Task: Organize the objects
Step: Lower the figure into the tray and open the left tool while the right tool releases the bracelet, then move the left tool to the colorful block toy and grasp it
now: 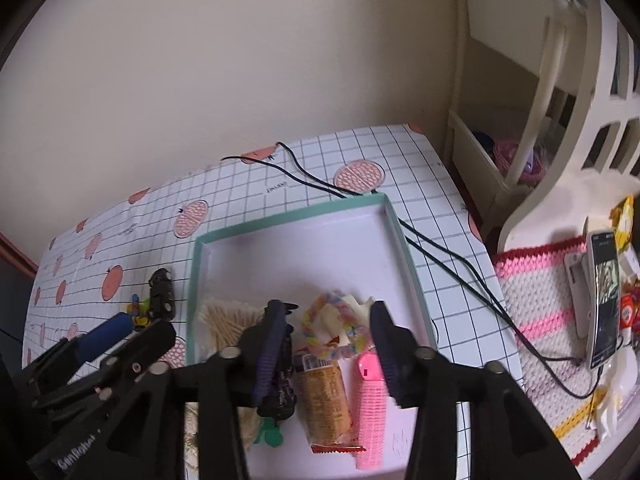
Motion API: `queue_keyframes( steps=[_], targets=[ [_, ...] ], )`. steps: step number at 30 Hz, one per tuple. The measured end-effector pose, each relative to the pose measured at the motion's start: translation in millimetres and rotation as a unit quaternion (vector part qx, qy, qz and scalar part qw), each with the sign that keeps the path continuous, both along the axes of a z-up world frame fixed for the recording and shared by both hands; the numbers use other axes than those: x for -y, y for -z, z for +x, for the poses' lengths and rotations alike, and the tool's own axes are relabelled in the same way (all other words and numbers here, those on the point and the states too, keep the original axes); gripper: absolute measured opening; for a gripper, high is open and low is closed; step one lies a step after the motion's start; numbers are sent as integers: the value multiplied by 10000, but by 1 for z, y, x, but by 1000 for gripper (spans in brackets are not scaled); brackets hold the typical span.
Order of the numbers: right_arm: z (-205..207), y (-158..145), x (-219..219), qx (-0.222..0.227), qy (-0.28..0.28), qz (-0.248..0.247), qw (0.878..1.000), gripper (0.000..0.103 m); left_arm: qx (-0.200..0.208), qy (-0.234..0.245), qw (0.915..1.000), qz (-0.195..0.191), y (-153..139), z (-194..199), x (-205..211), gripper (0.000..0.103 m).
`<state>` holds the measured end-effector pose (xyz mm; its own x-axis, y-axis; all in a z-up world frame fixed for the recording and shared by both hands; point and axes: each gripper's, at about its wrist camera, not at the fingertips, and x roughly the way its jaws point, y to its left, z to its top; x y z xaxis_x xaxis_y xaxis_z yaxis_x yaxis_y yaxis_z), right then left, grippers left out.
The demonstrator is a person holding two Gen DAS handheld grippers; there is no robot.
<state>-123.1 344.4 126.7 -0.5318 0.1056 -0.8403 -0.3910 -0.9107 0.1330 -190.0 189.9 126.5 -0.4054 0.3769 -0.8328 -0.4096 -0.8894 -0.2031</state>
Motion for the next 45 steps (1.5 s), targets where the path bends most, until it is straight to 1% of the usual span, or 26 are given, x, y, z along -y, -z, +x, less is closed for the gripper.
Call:
queue_keyframes(
  steps=[1, 2, 9, 10, 11, 12, 17, 19, 20, 28, 30, 32, 36, 40, 45],
  targets=[
    [0, -2, 2, -12, -29, 35, 10000, 63, -7, -55, 10000, -21, -1, -2, 4, 64],
    [0, -3, 3, -17, -45, 54, 10000, 64, -3, -33, 10000, -31, -2, -3, 7, 64],
    [-2, -8, 11, -40, -149, 168, 9997, 76, 54, -536, 9983, -238, 2, -16, 33, 65],
    [-2, -9, 12, -52, -156, 177, 9997, 79, 52, -622, 9976, -304, 3, -17, 36, 68],
    [-2, -9, 12, -60, -159, 186, 9997, 80, 49, -684, 9970, -350, 4, -18, 39, 77],
    [-2, -9, 13, -64, -162, 200, 9996, 82, 38, -774, 9962, -407, 5, -20, 43, 81],
    [-3, -9, 15, -72, -196, 220, 9995, 94, 22, -1021, 9938, -448, 5, -23, 56, 83],
    [-3, -10, 17, -83, -208, 246, 9994, 99, -1, -1103, 9926, -505, 4, -25, 60, 85],
    [-3, -10, 17, -91, -213, 252, 9994, 99, 0, -1123, 9923, -512, 5, -25, 61, 87],
    [-6, -9, 24, -96, -256, 265, 9993, 103, 25, -1292, 9903, -509, 6, -29, 74, 88],
    [-7, -9, 26, -113, -261, 250, 9993, 103, 5, -1319, 9900, -507, 6, -30, 77, 90],
    [-9, -9, 28, -120, -293, 234, 9992, 103, -32, -1359, 9893, -537, 6, -32, 81, 99],
    [-11, -9, 32, -129, -315, 232, 9991, 103, -125, -1513, 9870, -525, 2, -36, 93, 100],
    [-15, -7, 36, -154, -348, 159, 9991, 103, -178, -1660, 9850, -429, -2, -42, 109, 100],
    [-23, 0, 40, -88, -401, 154, 9990, 103, -80, -1884, 9814, -367, 3, -53, 129, 100]
  ],
)
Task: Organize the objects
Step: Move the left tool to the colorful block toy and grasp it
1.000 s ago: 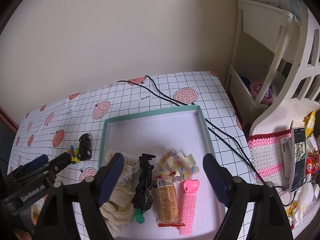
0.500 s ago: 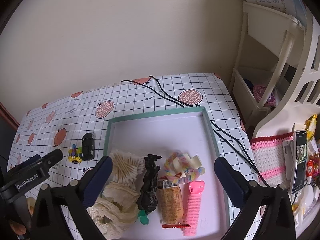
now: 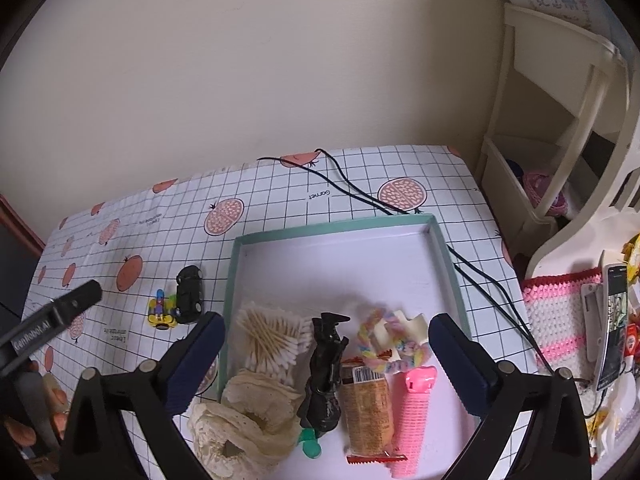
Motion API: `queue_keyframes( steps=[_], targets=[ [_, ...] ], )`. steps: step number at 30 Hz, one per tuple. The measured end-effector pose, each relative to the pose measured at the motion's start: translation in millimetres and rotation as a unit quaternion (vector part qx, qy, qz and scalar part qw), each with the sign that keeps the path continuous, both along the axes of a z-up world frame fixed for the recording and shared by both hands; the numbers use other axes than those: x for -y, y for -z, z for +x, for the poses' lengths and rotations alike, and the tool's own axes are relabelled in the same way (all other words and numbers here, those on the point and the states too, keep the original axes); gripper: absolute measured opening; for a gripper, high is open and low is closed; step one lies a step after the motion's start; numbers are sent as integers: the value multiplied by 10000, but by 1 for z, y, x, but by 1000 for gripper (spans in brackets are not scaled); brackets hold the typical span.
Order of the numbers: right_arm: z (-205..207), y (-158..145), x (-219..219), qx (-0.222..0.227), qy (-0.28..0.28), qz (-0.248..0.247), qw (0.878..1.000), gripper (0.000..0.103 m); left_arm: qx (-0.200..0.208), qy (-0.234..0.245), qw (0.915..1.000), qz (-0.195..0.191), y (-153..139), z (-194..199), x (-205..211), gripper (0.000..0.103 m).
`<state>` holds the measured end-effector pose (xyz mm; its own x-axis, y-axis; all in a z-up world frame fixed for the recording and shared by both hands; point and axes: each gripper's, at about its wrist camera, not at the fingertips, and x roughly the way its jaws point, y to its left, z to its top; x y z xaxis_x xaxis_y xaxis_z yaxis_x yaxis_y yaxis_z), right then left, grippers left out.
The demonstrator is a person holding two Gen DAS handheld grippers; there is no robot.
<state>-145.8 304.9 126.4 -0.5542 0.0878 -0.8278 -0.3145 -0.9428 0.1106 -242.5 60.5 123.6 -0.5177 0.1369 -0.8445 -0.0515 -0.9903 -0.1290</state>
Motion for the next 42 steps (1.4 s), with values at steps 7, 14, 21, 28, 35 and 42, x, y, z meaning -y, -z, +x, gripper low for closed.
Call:
queue_keyframes(
  steps=[7, 14, 21, 28, 35, 42],
  targets=[
    [-11, 12, 1, 67, 50, -101, 9999, 103, -13, -24, 9999, -134, 7, -14, 13, 100],
    [-30, 10, 10, -49, -21, -97, 9999, 103, -173, 10, 9998, -21, 7, -34, 17, 100],
    [-59, 21, 31, -72, -269, -115, 9995, 103, -64, 121, 9999, 40, 21, -49, 15, 100],
    [-66, 43, 58, 166, -666, 142, 9975, 103, 50, 326, 9994, 98, 35, -49, 12, 100],
    [-66, 49, 67, 233, -775, 166, 9966, 103, 237, 542, 9982, -58, 51, -48, -4, 100],
    [-65, 56, 65, 334, -733, 95, 9967, 103, 371, 569, 9975, -208, 73, -49, -10, 100]
  ],
)
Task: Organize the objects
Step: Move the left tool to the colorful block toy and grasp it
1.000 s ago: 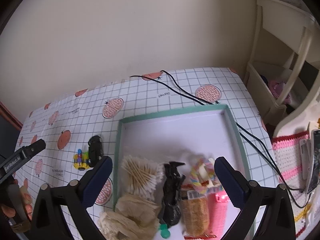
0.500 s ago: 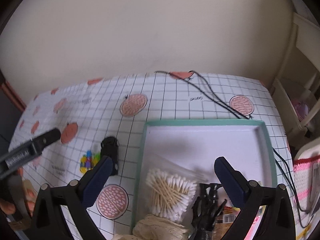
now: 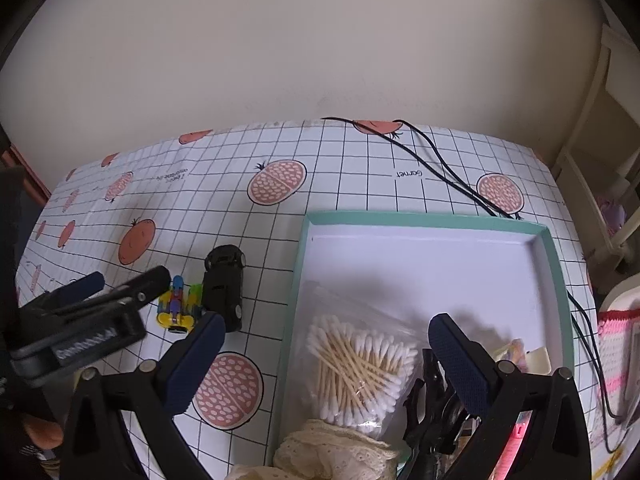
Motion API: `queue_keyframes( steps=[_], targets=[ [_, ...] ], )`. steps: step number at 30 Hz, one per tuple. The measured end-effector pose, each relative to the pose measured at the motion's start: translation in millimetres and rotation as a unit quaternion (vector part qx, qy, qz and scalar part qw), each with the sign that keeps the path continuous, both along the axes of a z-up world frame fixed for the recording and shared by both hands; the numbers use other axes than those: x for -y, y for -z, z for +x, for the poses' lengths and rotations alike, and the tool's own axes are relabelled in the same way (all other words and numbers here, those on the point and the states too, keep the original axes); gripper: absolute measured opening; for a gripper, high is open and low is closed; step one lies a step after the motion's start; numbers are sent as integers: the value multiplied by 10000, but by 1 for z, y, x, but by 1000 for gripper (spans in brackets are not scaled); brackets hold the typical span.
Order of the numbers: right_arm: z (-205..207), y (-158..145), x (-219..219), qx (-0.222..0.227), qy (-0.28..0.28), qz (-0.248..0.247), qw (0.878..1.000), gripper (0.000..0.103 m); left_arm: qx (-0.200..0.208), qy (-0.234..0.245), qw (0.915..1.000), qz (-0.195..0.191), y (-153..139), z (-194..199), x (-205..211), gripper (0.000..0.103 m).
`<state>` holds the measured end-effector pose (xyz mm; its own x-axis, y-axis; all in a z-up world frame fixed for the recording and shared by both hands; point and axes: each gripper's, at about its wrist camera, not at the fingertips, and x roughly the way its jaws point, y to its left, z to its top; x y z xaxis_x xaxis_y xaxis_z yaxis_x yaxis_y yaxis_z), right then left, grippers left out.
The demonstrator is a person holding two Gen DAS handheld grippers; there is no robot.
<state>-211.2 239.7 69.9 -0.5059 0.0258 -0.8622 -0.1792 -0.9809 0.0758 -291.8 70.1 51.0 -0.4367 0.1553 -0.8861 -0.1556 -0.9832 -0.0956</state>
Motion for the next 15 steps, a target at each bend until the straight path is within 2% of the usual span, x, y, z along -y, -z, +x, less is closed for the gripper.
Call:
queue_keyframes(
  steps=[9, 13, 15],
  targets=[
    [-5, 1, 4, -38, 2, -65, 10000, 103, 62, -8, 9999, 139, 14, -1, 5, 94],
    [-9, 5, 11, -47, -15, -96, 9999, 103, 93, 93, 9996, 233, 14, 1, 0, 86],
    [-9, 6, 9, -51, 44, -138, 9999, 103, 140, 80, 9989, 432, 15, 0, 1, 82]
  ],
)
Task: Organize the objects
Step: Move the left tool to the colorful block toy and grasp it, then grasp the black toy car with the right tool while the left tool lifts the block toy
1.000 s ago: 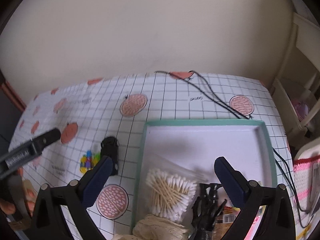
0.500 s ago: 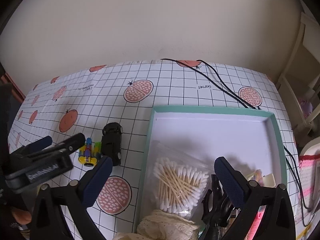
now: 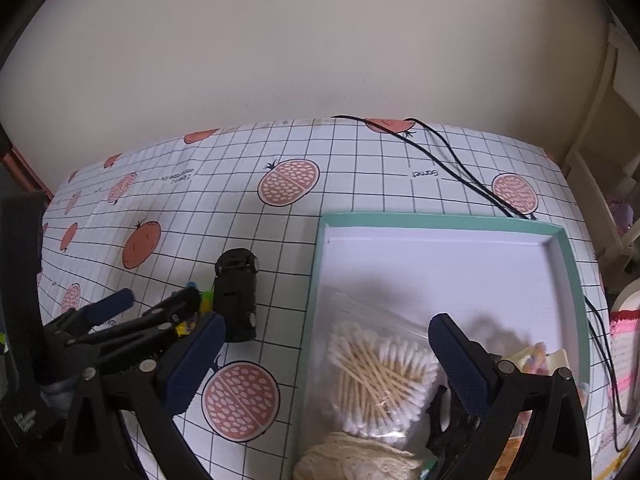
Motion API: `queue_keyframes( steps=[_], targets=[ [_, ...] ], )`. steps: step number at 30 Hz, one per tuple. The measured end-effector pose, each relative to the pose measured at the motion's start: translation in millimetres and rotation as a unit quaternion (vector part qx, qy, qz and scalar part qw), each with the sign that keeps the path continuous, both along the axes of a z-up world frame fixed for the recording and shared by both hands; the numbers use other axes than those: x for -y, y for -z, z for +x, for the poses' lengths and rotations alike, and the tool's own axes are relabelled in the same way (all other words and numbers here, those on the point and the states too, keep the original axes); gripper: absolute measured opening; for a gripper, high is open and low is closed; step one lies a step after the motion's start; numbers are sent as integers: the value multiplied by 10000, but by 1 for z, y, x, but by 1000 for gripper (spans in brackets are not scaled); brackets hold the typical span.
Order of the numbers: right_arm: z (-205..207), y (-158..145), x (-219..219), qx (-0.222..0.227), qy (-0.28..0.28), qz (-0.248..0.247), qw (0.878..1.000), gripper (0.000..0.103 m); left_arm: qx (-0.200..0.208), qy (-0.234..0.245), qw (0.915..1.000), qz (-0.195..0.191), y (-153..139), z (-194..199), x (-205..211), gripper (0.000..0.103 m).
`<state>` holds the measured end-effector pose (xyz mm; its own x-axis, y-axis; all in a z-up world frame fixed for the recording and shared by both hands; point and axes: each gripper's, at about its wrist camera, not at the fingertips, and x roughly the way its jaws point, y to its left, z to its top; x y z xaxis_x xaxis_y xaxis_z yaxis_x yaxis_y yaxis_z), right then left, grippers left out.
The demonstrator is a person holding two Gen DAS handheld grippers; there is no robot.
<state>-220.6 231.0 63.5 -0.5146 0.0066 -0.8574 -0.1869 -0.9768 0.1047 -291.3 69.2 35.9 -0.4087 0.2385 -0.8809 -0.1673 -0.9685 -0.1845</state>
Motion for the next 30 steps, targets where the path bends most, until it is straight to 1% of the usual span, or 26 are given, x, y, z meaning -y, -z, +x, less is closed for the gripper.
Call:
queue_keyframes(
  steps=[1, 3, 4, 6, 7, 9, 11, 13, 15, 17, 20, 22, 27, 30],
  targets=[
    [0, 1, -1, 1, 16, -31, 10000, 103, 19, 7, 10000, 31, 0, 1, 0, 80],
    [0, 1, -2, 15, 22, 7, 10000, 103, 63, 85, 9999, 75, 2, 0, -5, 69],
    [0, 1, -2, 6, 28, 46, 10000, 103, 165, 144, 9997, 119, 6, 0, -8, 63],
    [0, 0, -5, -29, 88, 25, 10000, 102, 289, 155, 9991, 266, 12, 1, -11, 62],
    [0, 0, -6, -33, 115, -7, 9999, 102, 214, 154, 9995, 194, 12, 2, -12, 62],
    [0, -1, -8, -37, 120, -12, 9999, 102, 207, 185, 9996, 68, 14, 3, -16, 57],
    [-1, -2, -8, -56, 110, -3, 9999, 102, 232, 139, 9996, 47, 14, 3, -15, 52],
    [-3, -1, -4, -100, 72, -22, 9999, 102, 266, 61, 9996, 3, 14, 1, -12, 49],
    [-5, -1, 2, -125, -10, -1, 9999, 102, 286, -65, 9995, -65, 15, -2, -6, 48],
    [-8, 0, 10, -186, -86, 41, 9998, 102, 304, -146, 9994, -62, 16, -5, 1, 42],
    [-13, 1, 20, -257, -215, -1, 9994, 99, 334, -326, 9988, -130, 16, -9, 17, 41],
    [-15, 2, 29, -305, -327, 35, 9990, 93, 356, -465, 9983, -71, 16, -12, 28, 41],
    [-24, 12, 48, -166, -574, 100, 9982, 87, 313, -773, 9965, 32, 11, -17, 52, 40],
    [-28, 18, 57, -103, -673, 103, 9976, 84, 271, -858, 9959, 59, 7, -18, 59, 40]
  ],
)
